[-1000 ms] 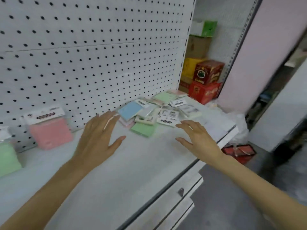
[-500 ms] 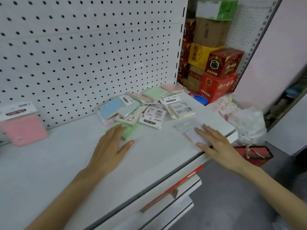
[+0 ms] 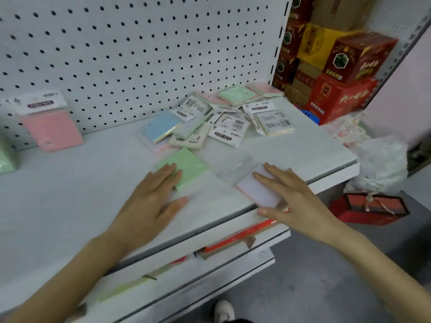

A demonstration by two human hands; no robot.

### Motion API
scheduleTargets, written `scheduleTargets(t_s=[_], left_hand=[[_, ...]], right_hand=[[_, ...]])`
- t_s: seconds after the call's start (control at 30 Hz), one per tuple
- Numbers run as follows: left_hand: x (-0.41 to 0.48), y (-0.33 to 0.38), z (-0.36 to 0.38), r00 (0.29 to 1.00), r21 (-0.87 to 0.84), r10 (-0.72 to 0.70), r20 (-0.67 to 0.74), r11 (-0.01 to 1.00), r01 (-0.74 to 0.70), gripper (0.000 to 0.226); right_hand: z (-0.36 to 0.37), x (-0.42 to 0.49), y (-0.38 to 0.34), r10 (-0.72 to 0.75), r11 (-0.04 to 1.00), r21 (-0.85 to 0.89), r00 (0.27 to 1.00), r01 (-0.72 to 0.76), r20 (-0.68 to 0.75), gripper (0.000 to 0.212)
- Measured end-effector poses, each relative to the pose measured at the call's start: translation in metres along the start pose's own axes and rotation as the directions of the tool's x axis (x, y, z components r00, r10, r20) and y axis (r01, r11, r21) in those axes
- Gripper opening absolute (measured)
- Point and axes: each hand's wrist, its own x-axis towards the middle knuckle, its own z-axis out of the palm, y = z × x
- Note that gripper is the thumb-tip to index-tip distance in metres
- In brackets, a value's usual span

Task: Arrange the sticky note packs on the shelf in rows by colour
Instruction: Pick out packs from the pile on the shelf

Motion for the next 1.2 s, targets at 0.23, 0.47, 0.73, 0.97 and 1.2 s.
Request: scheduleTargets(t_s=[0.23, 0.47, 0.73, 0.97, 1.2], left_hand=[[-0.058, 0.026, -0.020, 0.994, -0.173, -0.030, -0.102, 0.985, 0.012, 0.057], [-0.017, 0.020, -0.016, 0.905, -0.209, -0.421, -0.057, 0.892, 0.402, 0.092], [-0.009, 0.022, -0.010, 0.901, -0.145, -0.428, -0.067, 0.898, 0.416, 0.064], [-0.006, 0.022, -0.009, 0.890, -0.199, -0.453, -0.054, 0.878, 0.435, 0.057], [-0.004, 0.025, -0.010, 0.893, -0.221, -0.451, -0.010, 0.872, 0.438, 0.056]], right_hand=[[0.011, 0.005, -0.027, -0.082, 0.995, 0.057, 0.996, 0.081, 0.016, 0.085], [0.010, 0.006, -0.039, -0.041, 0.999, -0.001, 0.999, 0.041, -0.016, 0.089], [-0.003, 0.011, -0.043, -0.030, 0.999, -0.026, 0.999, 0.030, 0.022, 0.080], [-0.014, 0.013, -0.053, 0.069, 0.993, 0.095, 0.997, -0.072, 0.033, 0.066], [-0.022, 0.023, -0.059, 0.261, 0.825, 0.519, 0.965, -0.224, 0.002, 0.030]])
